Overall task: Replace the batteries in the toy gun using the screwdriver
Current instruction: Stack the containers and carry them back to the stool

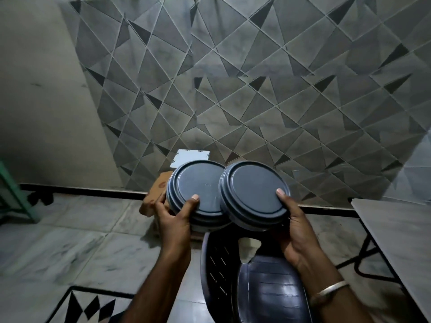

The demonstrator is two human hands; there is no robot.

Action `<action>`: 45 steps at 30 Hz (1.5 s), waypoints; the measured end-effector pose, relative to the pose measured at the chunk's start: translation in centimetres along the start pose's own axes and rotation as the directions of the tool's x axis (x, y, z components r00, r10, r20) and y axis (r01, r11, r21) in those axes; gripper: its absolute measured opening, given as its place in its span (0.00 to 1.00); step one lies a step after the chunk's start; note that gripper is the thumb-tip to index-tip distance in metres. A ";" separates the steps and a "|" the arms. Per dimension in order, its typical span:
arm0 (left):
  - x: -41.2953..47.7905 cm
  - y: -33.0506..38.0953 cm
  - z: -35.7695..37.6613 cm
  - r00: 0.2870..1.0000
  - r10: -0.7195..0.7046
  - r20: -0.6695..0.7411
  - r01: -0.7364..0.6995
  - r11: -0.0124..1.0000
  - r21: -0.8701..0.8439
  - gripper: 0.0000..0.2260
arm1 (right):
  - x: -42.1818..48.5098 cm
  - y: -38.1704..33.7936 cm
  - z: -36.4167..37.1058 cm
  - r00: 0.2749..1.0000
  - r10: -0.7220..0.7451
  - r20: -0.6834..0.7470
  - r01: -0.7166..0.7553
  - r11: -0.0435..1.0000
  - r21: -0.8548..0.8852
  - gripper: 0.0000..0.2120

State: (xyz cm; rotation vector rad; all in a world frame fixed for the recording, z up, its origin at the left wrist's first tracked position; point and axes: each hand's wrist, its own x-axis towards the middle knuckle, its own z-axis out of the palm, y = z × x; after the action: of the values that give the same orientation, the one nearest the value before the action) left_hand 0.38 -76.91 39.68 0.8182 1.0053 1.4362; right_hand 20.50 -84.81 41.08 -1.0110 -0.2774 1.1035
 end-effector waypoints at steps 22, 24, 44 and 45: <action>16.0 3.0 -6.4 0.983 0.047 -0.179 -0.037 0.998 0.055 0.29 | 12.9 7.4 15.4 0.989 0.058 0.133 -0.060 0.998 0.012 0.05; 17.8 2.6 -5.7 0.982 0.041 -0.183 -0.033 0.998 0.047 0.29 | 14.7 7.2 16.0 0.989 0.064 0.133 -0.066 0.998 0.012 0.03; 40.8 0.3 -6.7 0.996 -0.077 0.051 0.076 0.997 0.016 0.29 | 27.2 12.9 26.3 0.995 -0.072 -0.070 0.072 0.997 -0.015 0.23; 42.1 0.0 -6.9 0.994 -0.088 0.062 0.087 0.996 0.009 0.29 | 27.7 13.3 27.1 0.995 -0.069 -0.073 0.069 0.998 -0.009 0.23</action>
State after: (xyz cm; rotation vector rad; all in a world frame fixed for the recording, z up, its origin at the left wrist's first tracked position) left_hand -10.72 -36.09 34.45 0.8085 0.9869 1.3264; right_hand 8.01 -45.89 37.77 -1.0380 -0.2554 1.0018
